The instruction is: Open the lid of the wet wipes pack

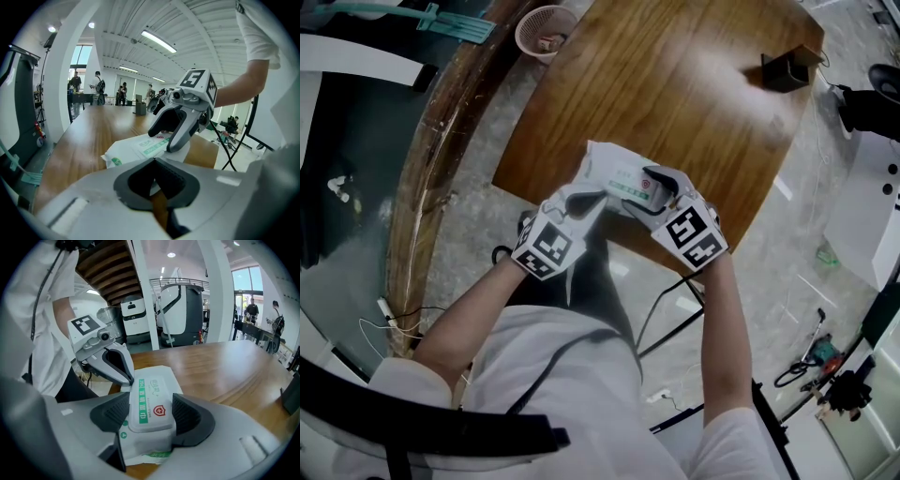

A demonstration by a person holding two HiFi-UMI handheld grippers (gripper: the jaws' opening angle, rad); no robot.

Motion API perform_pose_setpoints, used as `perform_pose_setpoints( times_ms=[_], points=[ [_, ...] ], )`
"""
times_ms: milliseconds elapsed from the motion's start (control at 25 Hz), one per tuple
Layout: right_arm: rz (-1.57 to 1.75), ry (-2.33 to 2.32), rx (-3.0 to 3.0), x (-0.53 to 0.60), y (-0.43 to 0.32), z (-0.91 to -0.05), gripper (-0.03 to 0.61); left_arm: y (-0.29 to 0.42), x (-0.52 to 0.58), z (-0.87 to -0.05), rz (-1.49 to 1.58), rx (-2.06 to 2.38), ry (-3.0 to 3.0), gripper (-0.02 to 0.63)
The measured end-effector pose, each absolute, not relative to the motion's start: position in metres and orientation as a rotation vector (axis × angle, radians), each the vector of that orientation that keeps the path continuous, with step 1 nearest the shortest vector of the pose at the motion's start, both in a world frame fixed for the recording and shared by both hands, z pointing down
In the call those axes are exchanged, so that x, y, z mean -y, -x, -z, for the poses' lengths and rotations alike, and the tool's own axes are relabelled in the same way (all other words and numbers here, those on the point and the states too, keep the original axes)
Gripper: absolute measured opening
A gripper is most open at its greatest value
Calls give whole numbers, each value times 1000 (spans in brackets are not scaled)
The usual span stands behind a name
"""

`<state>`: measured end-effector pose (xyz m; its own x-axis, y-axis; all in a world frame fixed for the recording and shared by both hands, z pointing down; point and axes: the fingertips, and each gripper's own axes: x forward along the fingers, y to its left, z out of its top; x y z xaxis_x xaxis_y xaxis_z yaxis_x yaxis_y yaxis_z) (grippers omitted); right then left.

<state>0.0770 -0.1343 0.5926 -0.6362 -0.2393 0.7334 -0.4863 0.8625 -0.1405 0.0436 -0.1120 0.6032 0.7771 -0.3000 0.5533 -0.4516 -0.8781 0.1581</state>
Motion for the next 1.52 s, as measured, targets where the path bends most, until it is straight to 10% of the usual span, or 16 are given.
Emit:
perform_pose_setpoints(
  times_ms=[1520],
  points=[
    [-329, -699, 2347, 171, -96, -540, 243, -50, 128, -570, -712, 631, -2716, 3]
  ],
)
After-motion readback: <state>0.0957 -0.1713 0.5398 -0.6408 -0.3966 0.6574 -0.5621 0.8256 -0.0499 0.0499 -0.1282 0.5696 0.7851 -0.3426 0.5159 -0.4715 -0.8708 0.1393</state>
